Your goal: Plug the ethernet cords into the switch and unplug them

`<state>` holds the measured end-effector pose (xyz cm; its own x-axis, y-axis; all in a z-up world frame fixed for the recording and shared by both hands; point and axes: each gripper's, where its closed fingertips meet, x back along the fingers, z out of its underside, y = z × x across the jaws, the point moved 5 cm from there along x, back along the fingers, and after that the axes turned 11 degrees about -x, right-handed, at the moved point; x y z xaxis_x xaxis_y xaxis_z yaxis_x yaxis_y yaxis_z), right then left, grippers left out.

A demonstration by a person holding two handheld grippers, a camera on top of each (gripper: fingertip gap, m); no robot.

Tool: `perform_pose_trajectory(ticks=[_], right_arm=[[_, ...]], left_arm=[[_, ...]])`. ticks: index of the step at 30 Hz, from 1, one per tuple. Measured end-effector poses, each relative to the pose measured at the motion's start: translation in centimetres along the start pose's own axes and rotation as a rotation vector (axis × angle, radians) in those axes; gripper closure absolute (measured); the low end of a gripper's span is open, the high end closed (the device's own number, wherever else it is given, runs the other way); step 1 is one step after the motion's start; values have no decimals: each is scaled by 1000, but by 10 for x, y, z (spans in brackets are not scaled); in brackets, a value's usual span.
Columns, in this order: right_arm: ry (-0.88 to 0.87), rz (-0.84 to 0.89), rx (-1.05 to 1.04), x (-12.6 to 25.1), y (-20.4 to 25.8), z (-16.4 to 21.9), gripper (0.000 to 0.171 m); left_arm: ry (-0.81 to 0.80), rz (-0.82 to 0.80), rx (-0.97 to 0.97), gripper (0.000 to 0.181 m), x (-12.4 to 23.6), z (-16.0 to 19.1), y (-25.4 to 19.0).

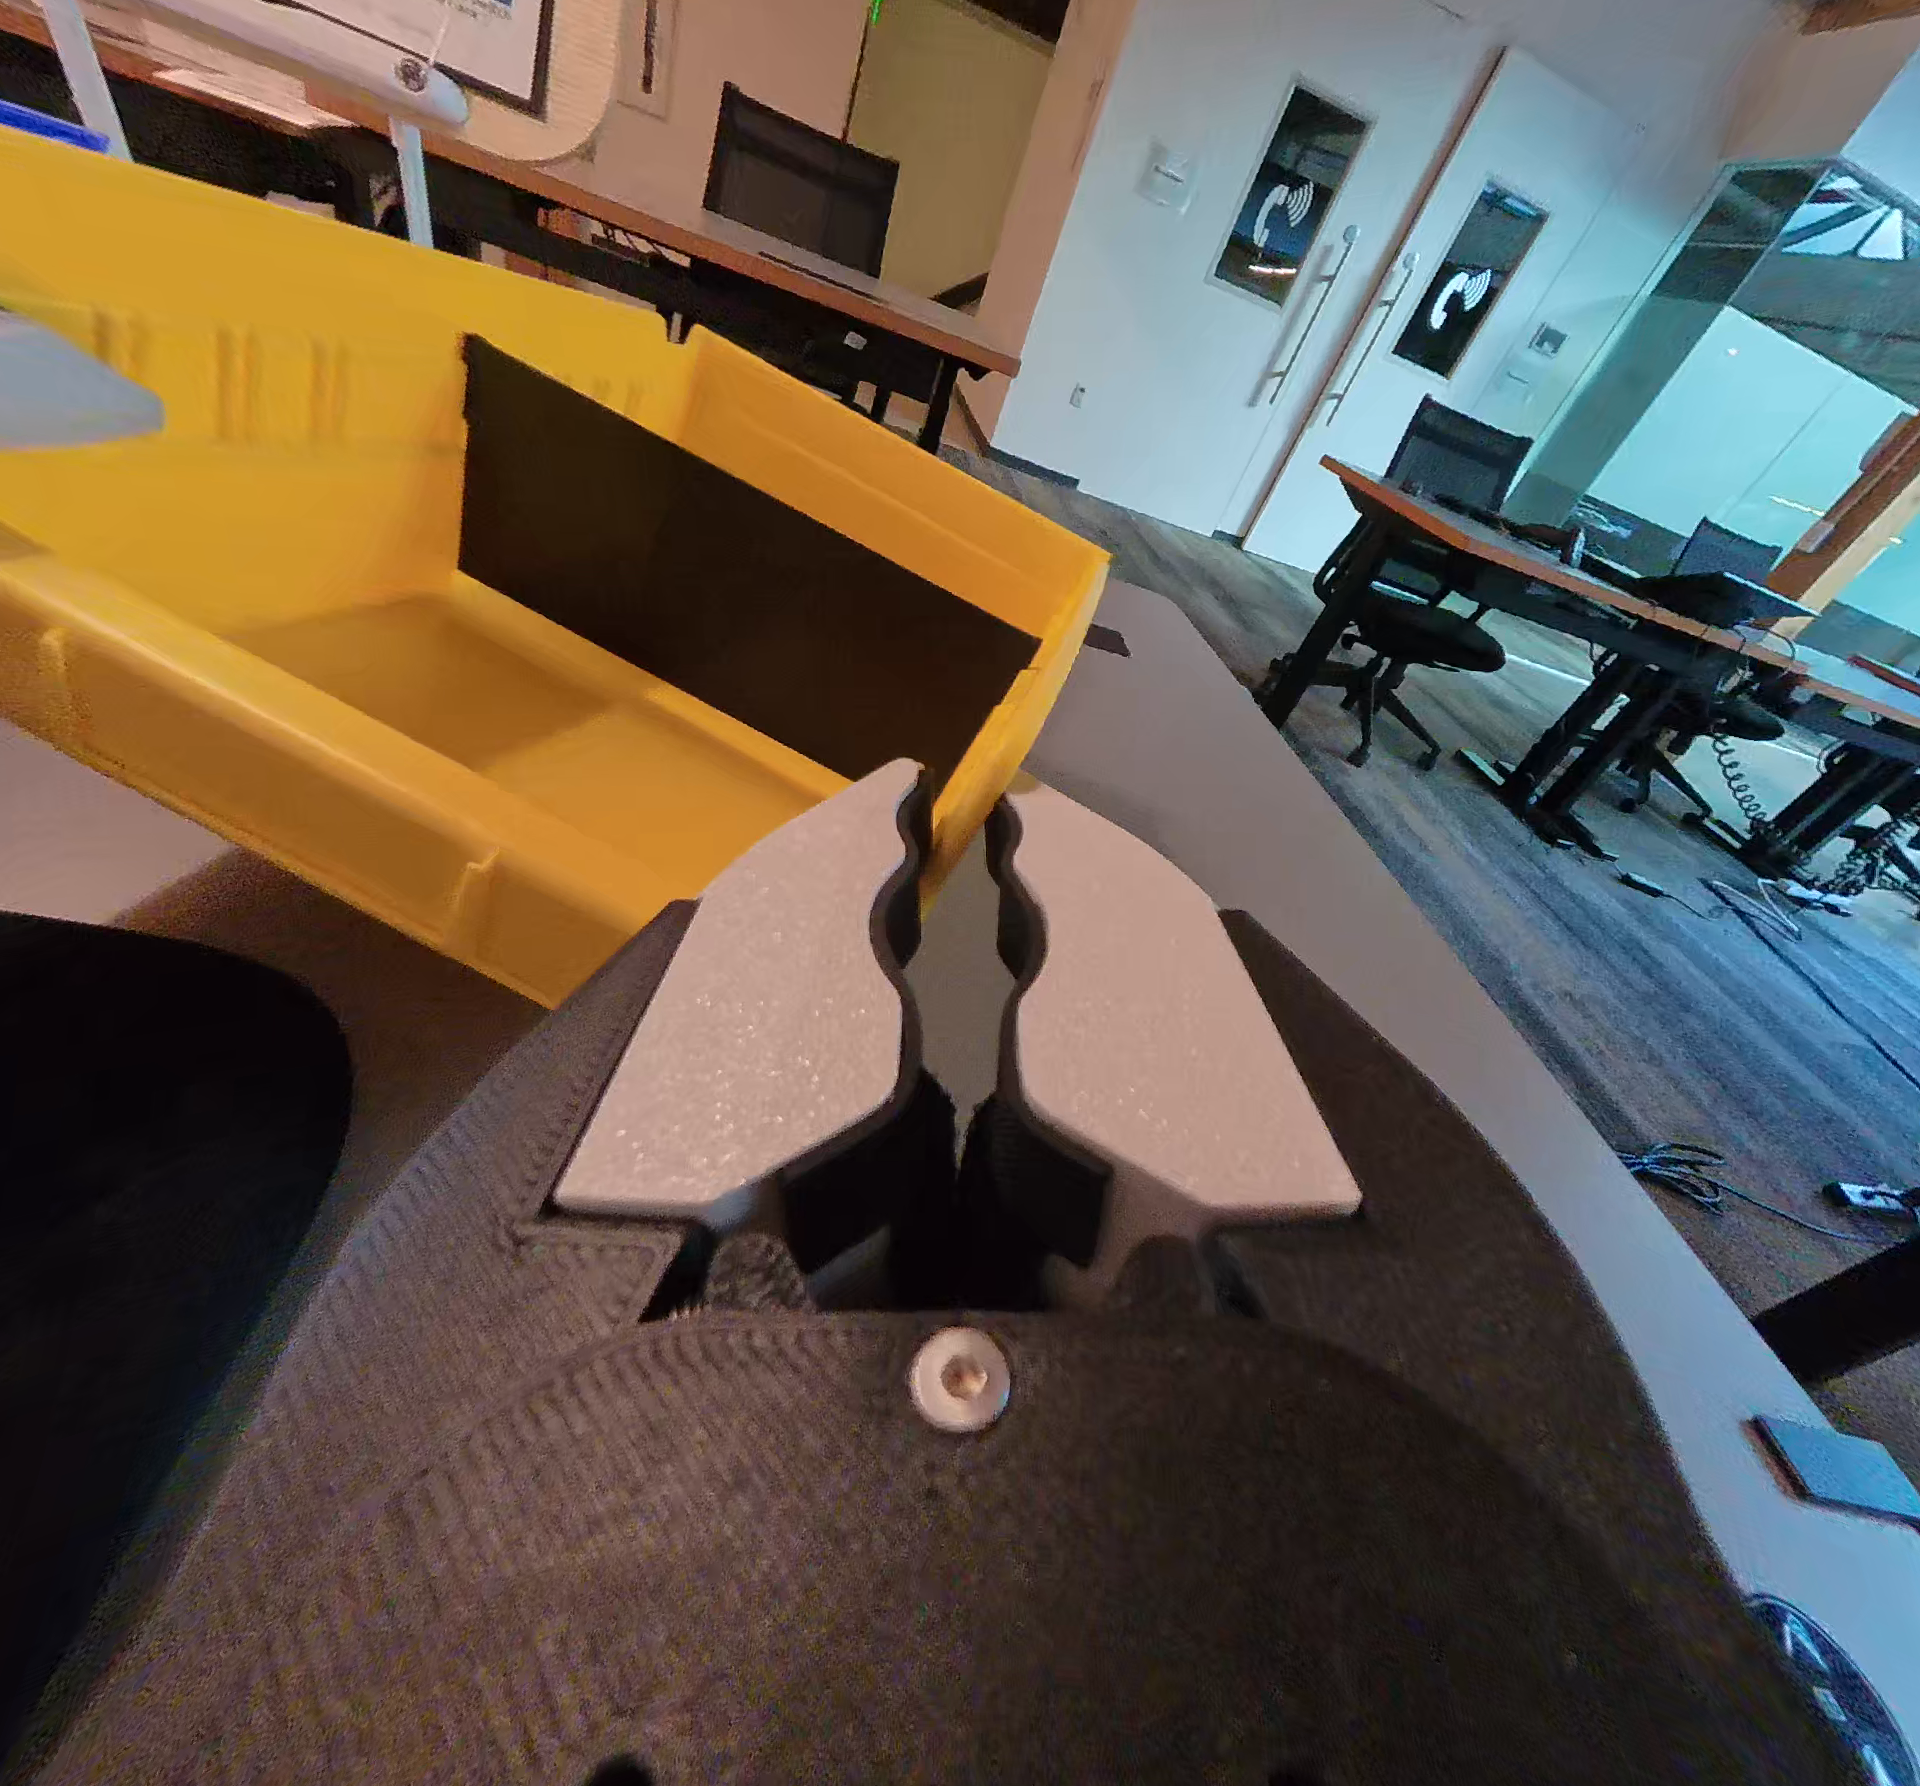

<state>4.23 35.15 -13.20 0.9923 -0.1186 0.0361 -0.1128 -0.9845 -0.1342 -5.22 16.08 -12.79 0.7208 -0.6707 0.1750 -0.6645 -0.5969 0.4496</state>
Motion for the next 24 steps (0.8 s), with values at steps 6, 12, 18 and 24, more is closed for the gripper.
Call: perform_pose_trajectory(ticks=[6, 12, 18, 24], right_arm=[[77, 21, 1, -6, -1, 10, 162], [116, 28, -21, -9, -3, 15, 153], [18, 1, 25, 1, 1, -9, 145], [-4, -252, 30, 1, 48, -23, 144]], left_arm=[[92, 172, 59, 152, -4, 21, -9], [74, 220, -57, 134, 27, -2, 0], [270, 234, -290, 137, 113, 18, 20], [620, 240, -272, 135, 153, 104, 64]])
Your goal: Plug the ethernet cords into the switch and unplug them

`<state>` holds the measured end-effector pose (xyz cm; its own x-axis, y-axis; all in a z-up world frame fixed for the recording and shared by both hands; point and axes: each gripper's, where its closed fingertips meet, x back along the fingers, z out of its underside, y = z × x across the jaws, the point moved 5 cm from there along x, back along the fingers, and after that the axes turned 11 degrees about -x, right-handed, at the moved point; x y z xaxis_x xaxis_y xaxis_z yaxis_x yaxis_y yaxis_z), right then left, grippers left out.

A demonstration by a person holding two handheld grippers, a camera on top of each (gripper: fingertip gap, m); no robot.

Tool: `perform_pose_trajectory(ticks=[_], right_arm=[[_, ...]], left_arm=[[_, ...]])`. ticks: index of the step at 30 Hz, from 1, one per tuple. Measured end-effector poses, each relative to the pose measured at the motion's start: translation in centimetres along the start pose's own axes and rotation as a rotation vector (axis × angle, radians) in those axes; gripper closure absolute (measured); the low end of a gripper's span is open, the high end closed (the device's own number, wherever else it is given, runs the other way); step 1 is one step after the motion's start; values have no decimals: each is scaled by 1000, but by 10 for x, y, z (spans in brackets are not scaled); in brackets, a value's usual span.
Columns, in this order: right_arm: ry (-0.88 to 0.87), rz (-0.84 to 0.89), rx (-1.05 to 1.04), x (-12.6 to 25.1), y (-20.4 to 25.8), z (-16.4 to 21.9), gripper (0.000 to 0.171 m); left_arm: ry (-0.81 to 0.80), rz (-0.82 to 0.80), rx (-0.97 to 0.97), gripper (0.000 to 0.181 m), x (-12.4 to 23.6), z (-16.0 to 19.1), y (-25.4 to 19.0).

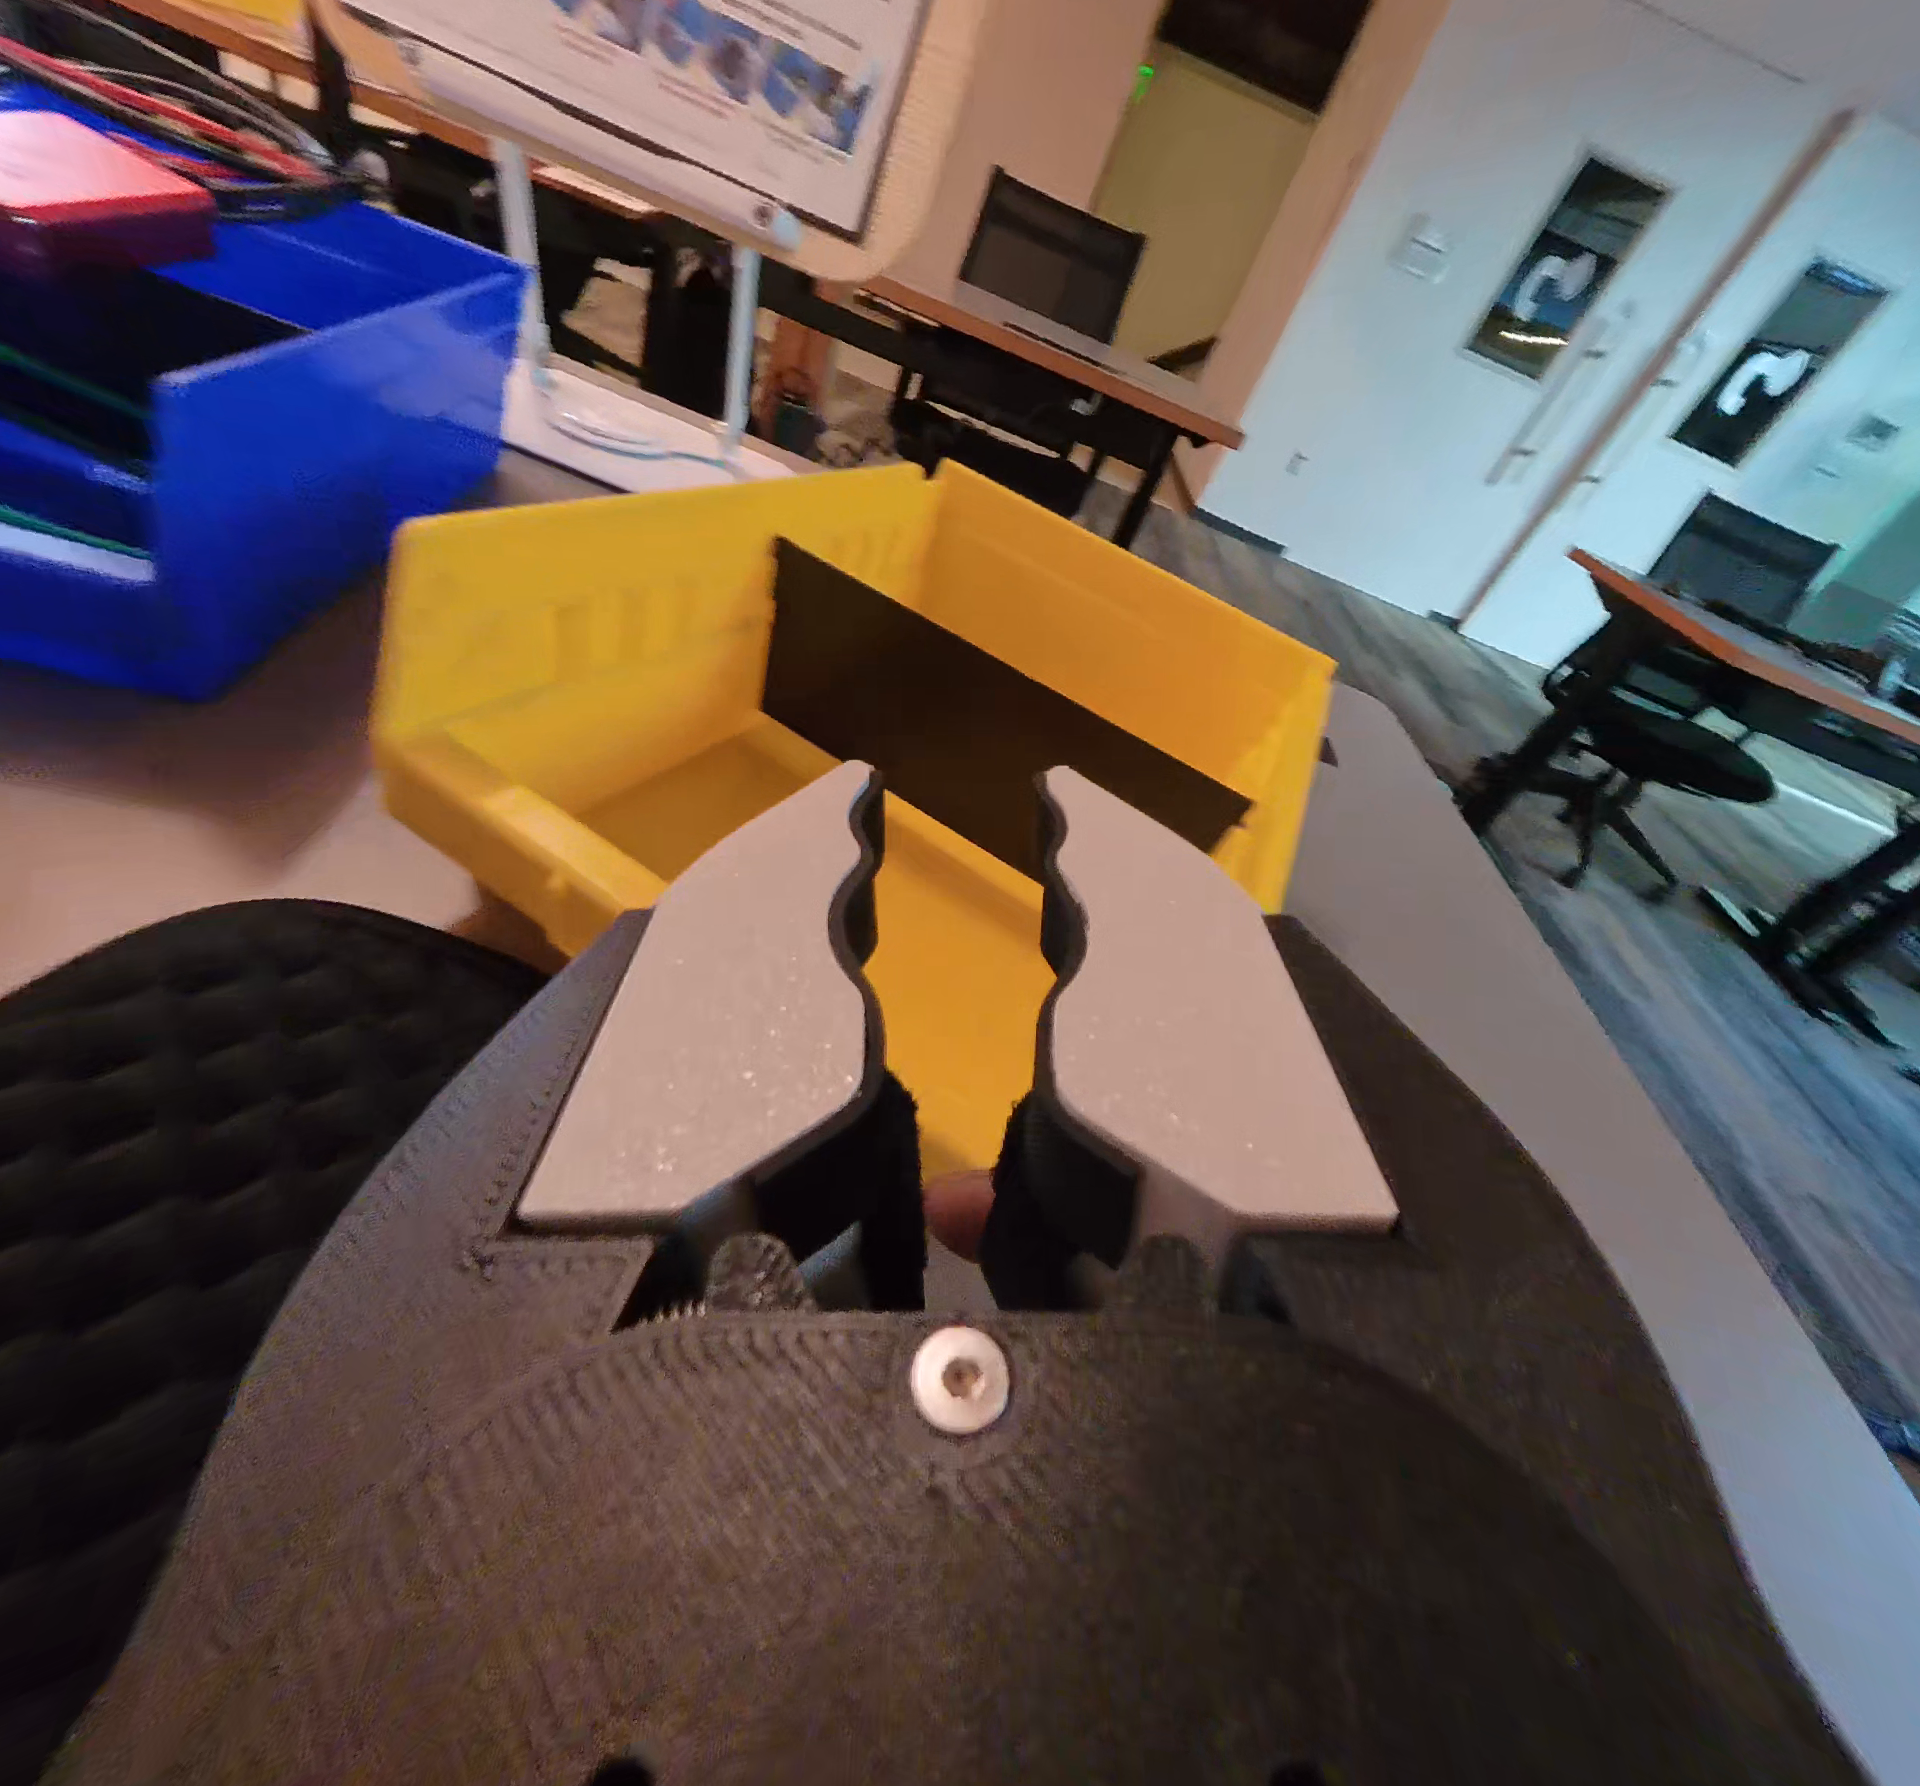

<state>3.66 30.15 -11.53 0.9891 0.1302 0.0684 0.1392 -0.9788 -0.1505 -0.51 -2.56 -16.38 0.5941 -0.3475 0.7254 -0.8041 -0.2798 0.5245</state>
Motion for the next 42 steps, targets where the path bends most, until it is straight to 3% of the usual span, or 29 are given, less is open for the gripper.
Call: perform_pose_trajectory(ticks=[2, 5, 14, 15, 18, 20, 24, 28, 37, 42], right_arm=[[-1, -39, 52, -3, 12, -3, 143], [13, -51, 170, -7, 23, -3, 143], [144, -171, 228, -17, 39, 19, 143], [156, -250, 214, -17, 46, 21, 138], [144, -623, 96, -8, 80, 26, 98], [194, -558, 58, -18, 76, 33, 91], [385, -324, 133, -32, 58, 56, 99], [362, -235, 81, -35, 47, 55, 116], [378, -167, 2, -30, 23, 61, 120], [387, -114, 189, -26, 21, 55, 116]], left_arm=[[-11, -31, -8, 137, -10, 10, 7], [94, -24, -19, 146, -20, 35, 15], [78, 1, 35, 144, 3, 85, 26], [73, -8, 35, 144, 6, 90, 26], [29, -46, 68, 144, 14, 102, 25], [16, -68, 82, 144, 19, 109, 25], [17, -74, 120, 143, 23, 121, 30], [38, -54, 116, 143, 29, 138, 37], [67, -91, 113, 140, 71, 203, 36], [67, -139, 101, 141, 96, 234, 26]])
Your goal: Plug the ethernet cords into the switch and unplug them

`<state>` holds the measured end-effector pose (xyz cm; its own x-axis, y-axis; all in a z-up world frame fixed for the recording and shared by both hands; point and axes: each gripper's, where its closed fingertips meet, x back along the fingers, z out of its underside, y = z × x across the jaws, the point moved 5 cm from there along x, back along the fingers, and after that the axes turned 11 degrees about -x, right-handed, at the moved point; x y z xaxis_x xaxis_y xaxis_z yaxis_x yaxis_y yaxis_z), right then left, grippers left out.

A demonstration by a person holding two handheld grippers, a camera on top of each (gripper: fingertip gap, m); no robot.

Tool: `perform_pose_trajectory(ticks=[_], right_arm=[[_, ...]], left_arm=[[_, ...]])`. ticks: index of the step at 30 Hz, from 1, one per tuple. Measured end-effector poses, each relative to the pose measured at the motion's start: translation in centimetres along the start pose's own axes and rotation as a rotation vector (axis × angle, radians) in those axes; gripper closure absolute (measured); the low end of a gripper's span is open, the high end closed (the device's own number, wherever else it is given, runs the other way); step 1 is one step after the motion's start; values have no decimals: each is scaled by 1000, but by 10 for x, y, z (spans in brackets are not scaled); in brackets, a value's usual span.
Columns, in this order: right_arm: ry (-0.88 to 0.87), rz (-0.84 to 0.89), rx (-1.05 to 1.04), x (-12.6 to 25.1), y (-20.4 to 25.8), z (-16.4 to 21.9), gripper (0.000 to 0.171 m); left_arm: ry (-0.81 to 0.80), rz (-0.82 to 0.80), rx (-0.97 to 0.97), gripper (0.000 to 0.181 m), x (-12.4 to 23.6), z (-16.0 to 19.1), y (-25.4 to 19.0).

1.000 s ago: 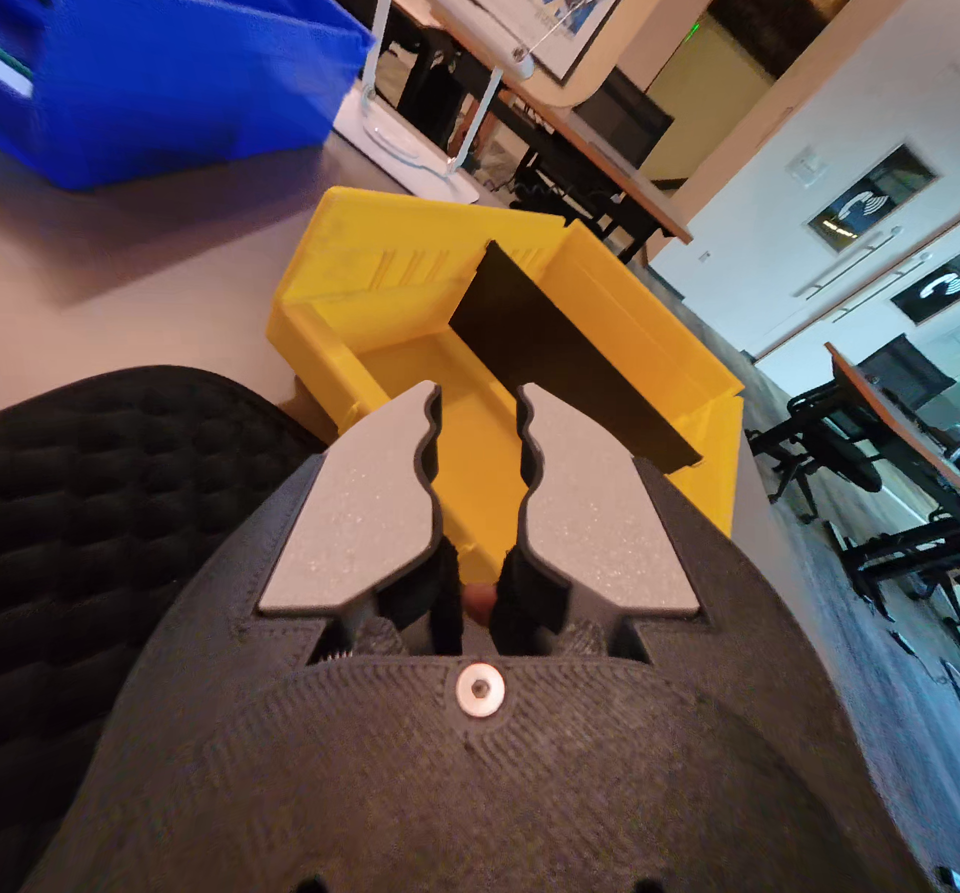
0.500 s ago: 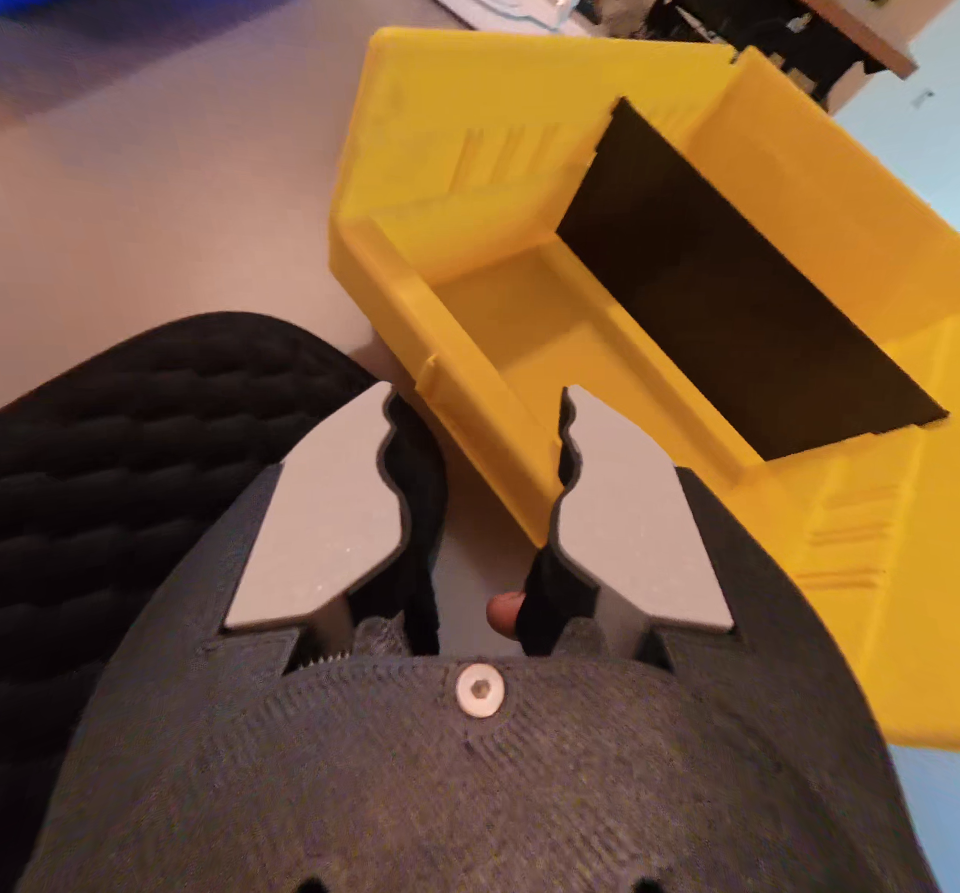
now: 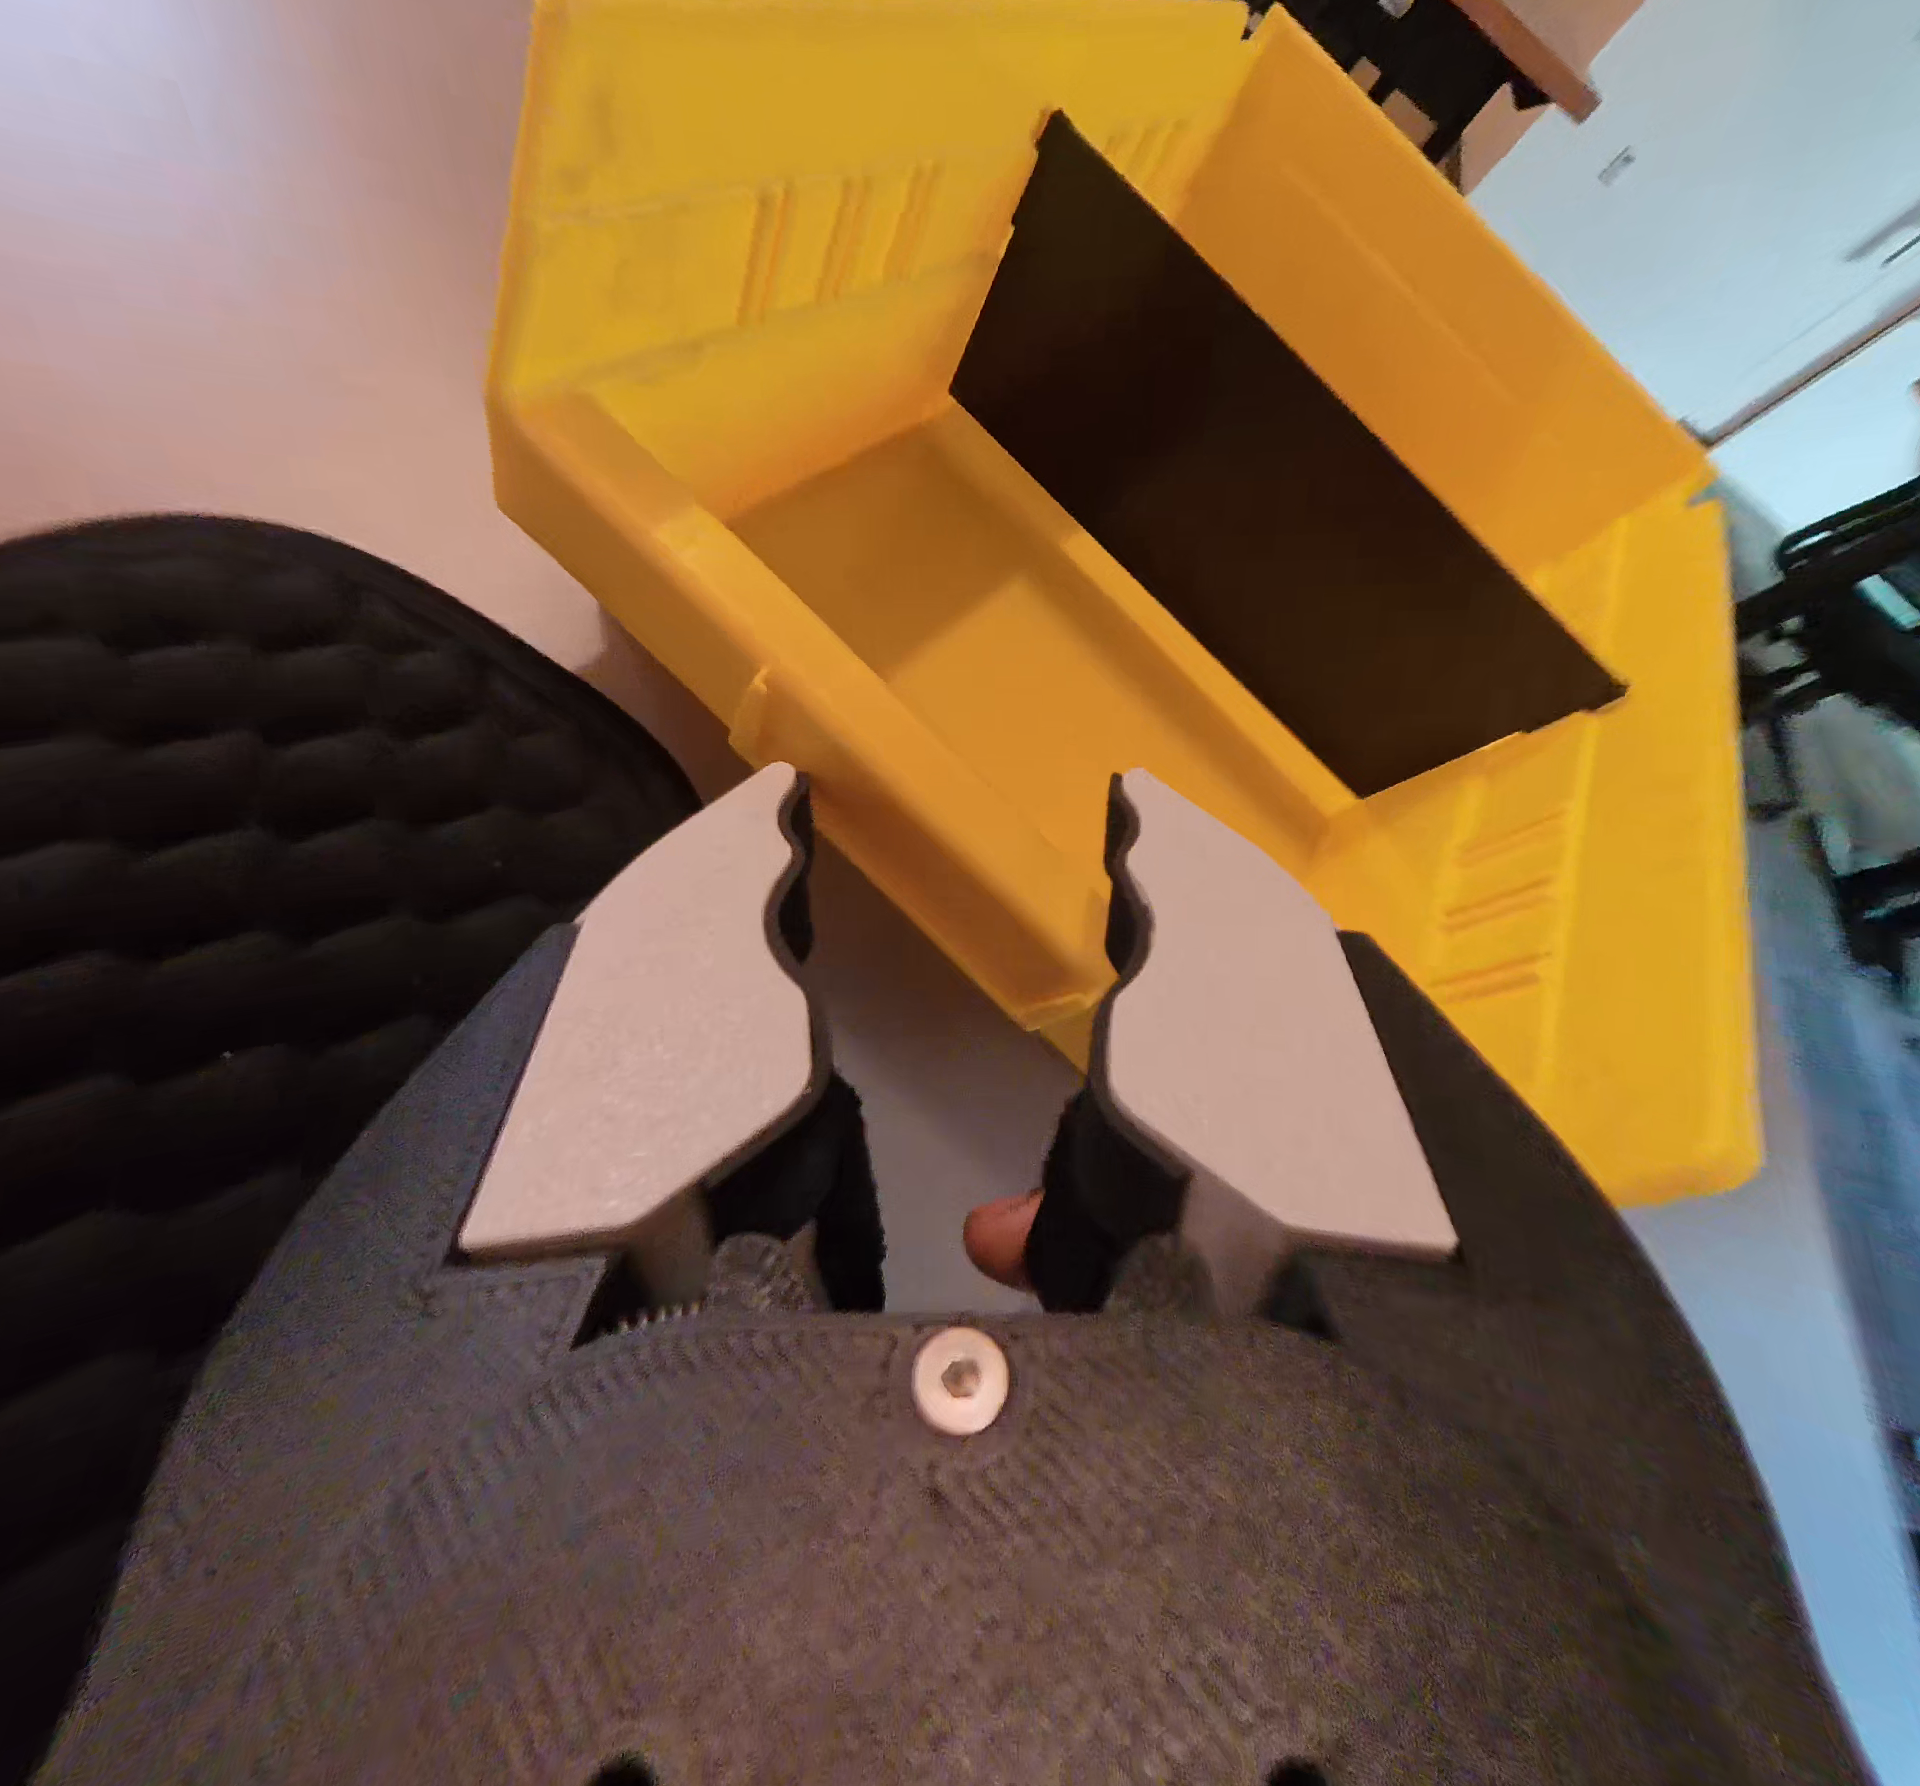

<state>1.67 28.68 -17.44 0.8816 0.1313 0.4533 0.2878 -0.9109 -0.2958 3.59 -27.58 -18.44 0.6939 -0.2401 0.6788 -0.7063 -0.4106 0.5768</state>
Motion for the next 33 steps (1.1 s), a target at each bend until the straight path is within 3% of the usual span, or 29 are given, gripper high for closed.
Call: perform_pose_trajectory(ticks=[5, 11, 13, 18, 22, 26, 29, 33], right_arm=[[201, 87, 197, -10, -7, 14, 118], [253, 103, 192, 2, -16, 23, 121], [264, 104, 198, 10, -20, 28, 121], [242, 36, 184, 30, -25, 33, 118], [66, 11, 85, 43, -23, 6, 110], [-2, 20, 148, 48, -13, -11, 110], [13, 44, 191, 48, -12, -12, 110], [-3, 44, 175, 47, -14, -11, 111]], left_arm=[[23, 1, -13, 141, 17, 27, 3], [52, -48, 10, 136, 31, 49, 7], [40, -28, 21, 125, 36, 52, 5], [-315, 59, 284, 90, 78, 12, 11], [-433, -290, 552, 91, 100, -24, 65], [-344, -318, 658, 88, 70, -36, 87], [-180, -239, 627, 85, 34, -33, 95], [-81, -161, 649, 84, 0, -23, 116]])
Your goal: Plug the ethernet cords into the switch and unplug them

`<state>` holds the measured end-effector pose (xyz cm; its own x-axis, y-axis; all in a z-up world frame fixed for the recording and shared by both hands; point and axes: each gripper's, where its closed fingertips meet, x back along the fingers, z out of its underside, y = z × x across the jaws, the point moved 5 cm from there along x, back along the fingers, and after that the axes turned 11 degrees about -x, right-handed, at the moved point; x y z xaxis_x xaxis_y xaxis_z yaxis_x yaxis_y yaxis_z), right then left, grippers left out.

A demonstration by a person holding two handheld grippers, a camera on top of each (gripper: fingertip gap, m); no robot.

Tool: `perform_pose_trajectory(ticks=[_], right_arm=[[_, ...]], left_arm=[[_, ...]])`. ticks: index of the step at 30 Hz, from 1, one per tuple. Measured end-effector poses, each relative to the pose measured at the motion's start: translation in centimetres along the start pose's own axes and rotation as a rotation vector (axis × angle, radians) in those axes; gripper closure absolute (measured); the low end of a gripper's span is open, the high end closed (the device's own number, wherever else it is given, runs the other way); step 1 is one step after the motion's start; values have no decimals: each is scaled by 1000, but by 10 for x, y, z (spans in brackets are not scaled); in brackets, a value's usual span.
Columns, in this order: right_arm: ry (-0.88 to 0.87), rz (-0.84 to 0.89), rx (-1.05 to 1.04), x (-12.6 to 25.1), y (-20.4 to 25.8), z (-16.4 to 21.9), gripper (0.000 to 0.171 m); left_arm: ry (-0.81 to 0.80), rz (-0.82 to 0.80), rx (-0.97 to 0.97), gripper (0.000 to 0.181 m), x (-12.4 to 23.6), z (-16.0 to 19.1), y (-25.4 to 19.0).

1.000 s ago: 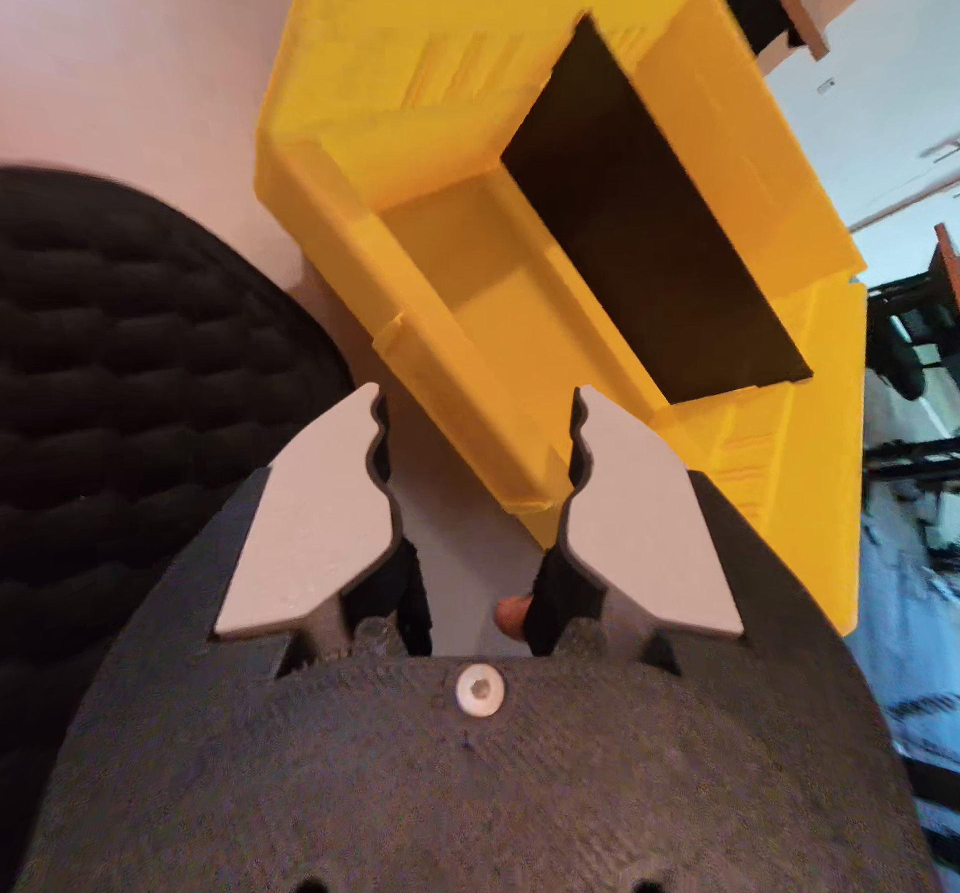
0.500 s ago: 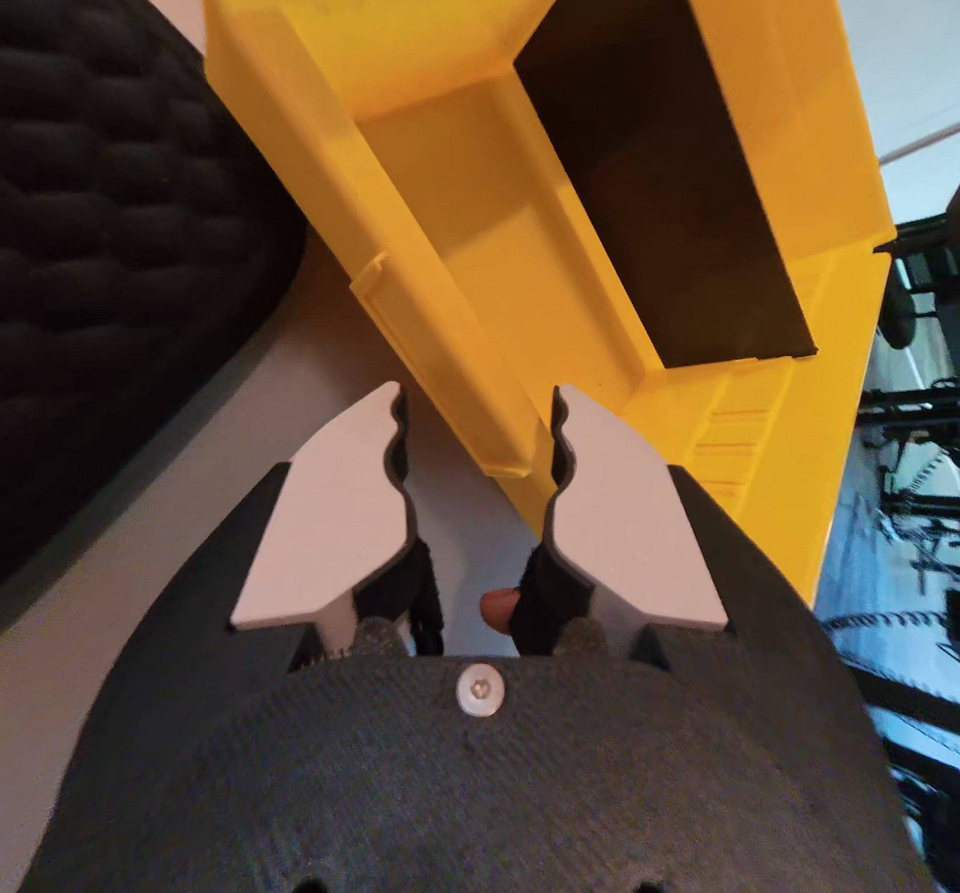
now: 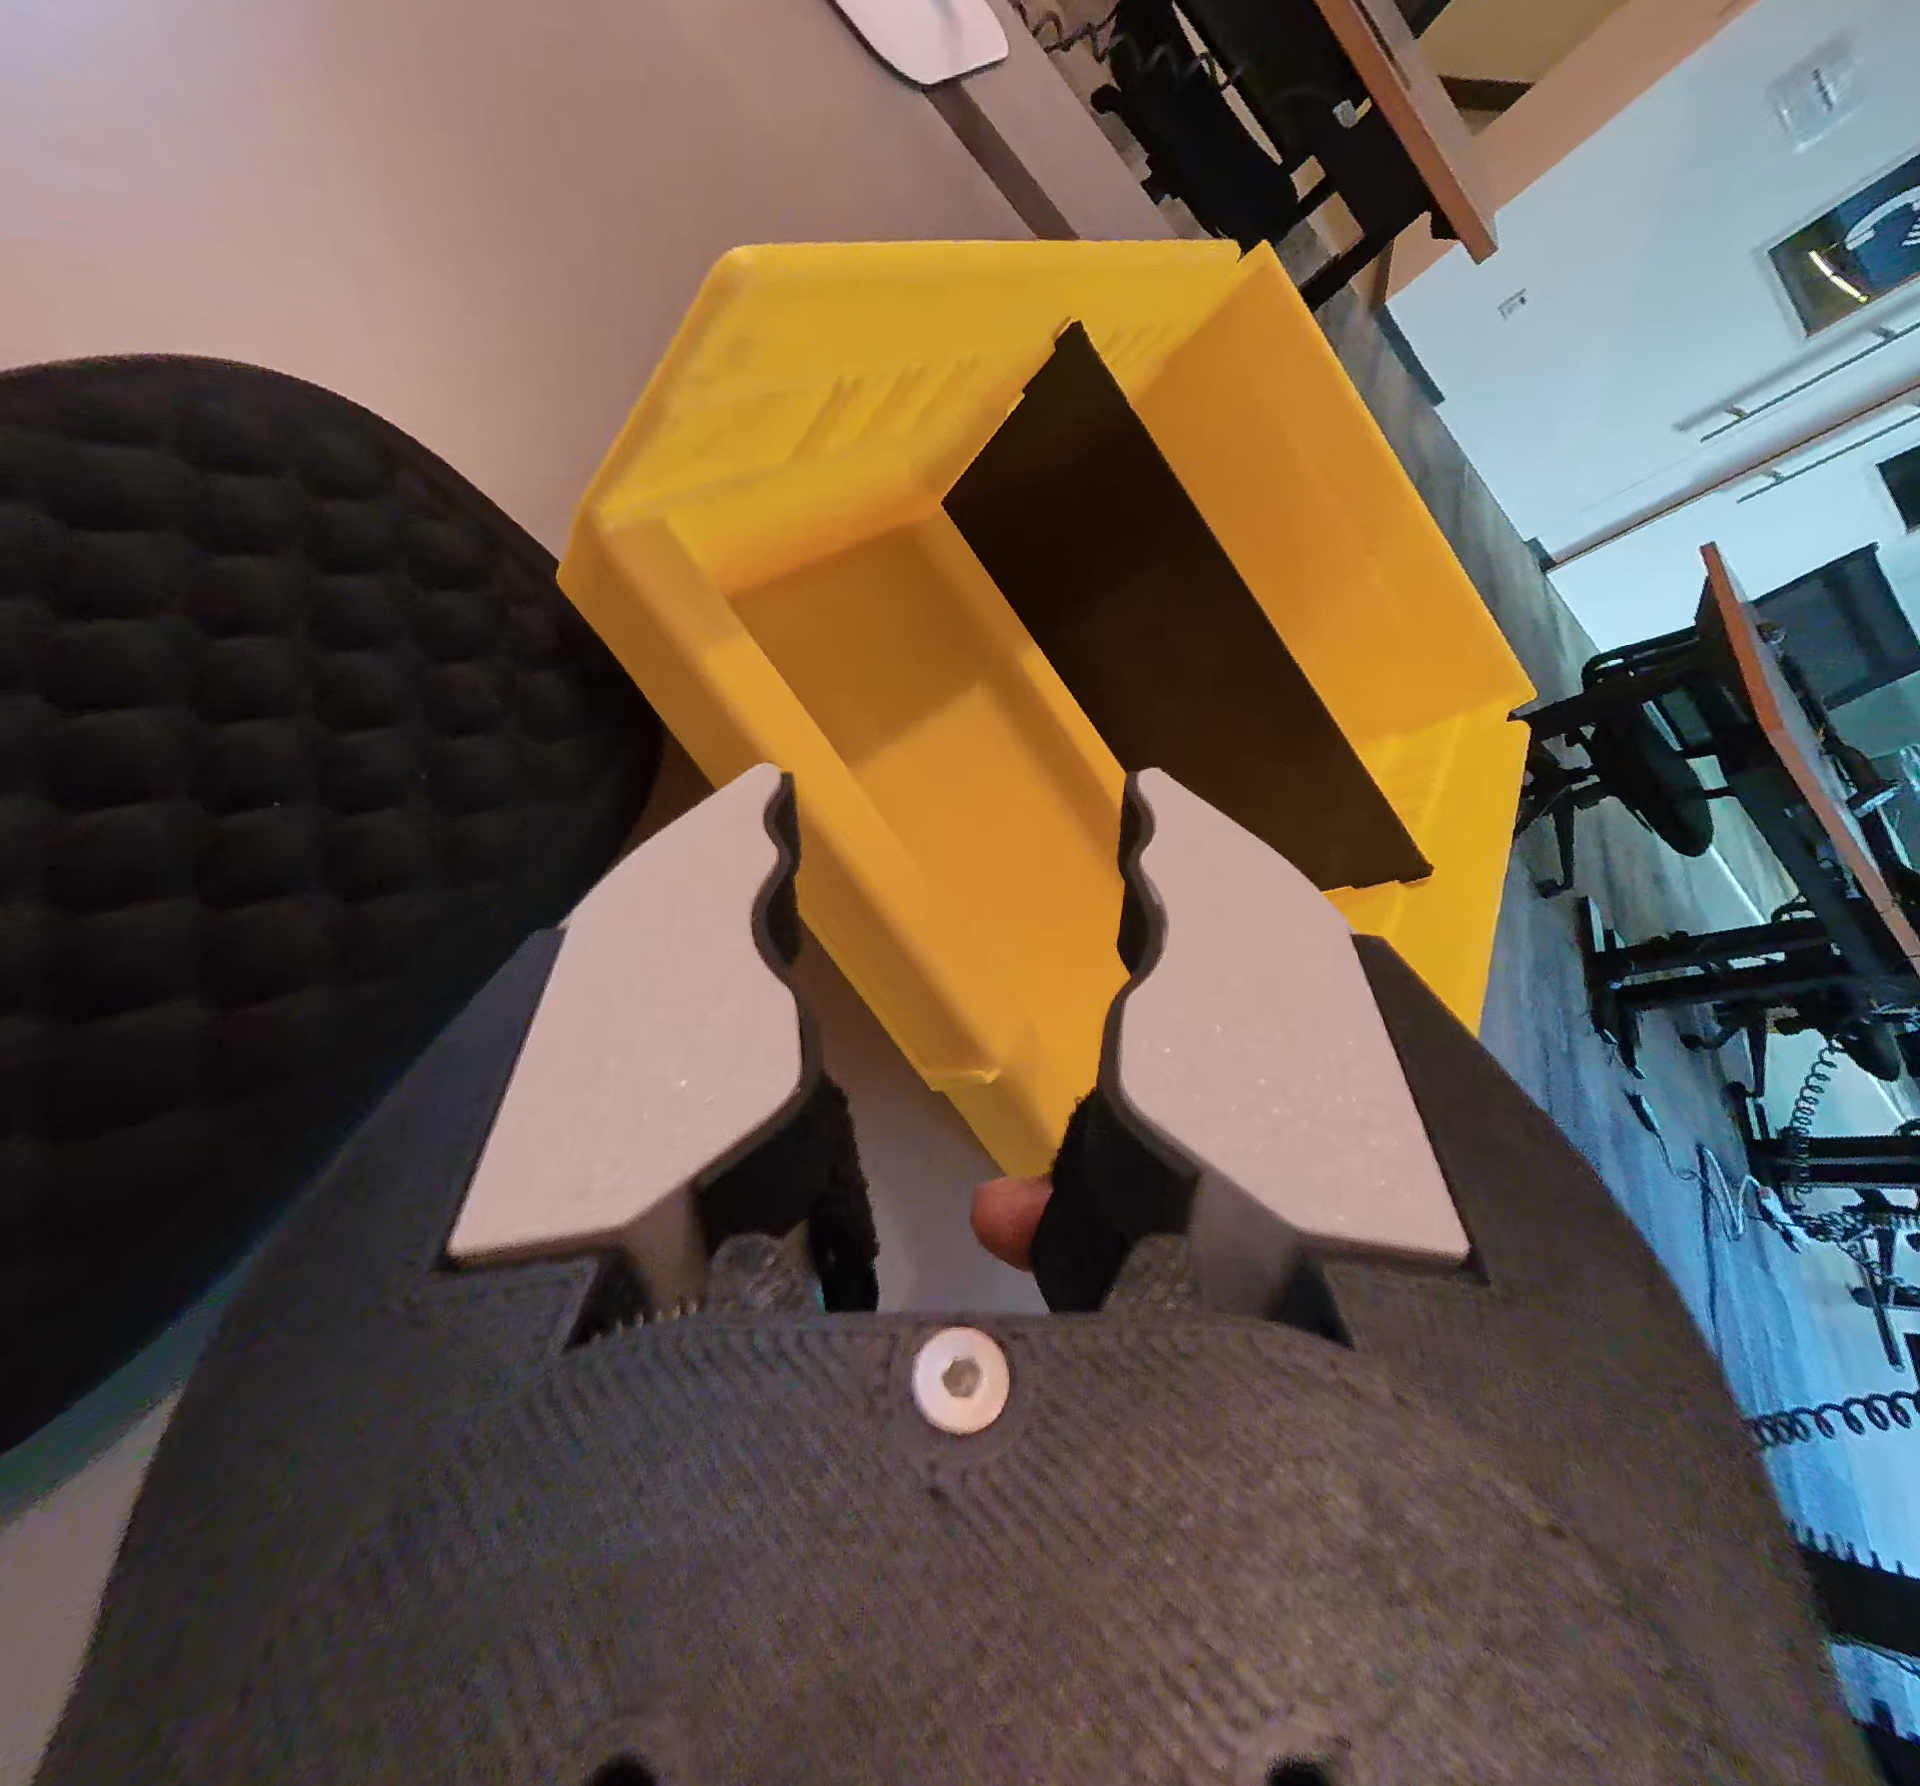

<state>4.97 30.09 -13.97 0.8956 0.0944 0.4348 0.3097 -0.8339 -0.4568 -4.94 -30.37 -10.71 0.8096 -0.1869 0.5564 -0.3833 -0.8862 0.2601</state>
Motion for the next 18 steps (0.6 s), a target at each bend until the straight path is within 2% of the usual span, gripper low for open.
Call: perform_pose_trajectory(ticks=[4, 7, 12, 18], right_arm=[[22, 10, 23, -3, 0, 3, 111], [15, -9, 26, -7, 4, 2, 112], [57, -8, 59, -12, 7, 7, 112], [18, -18, 37, -11, 8, 4, 114]], left_arm=[[183, 43, -71, 87, -20, 13, 12], [229, 58, -129, 92, -31, 17, 12], [53, -21, -160, 98, -21, 4, 11], [-247, -143, -182, 99, 24, -30, 12]])
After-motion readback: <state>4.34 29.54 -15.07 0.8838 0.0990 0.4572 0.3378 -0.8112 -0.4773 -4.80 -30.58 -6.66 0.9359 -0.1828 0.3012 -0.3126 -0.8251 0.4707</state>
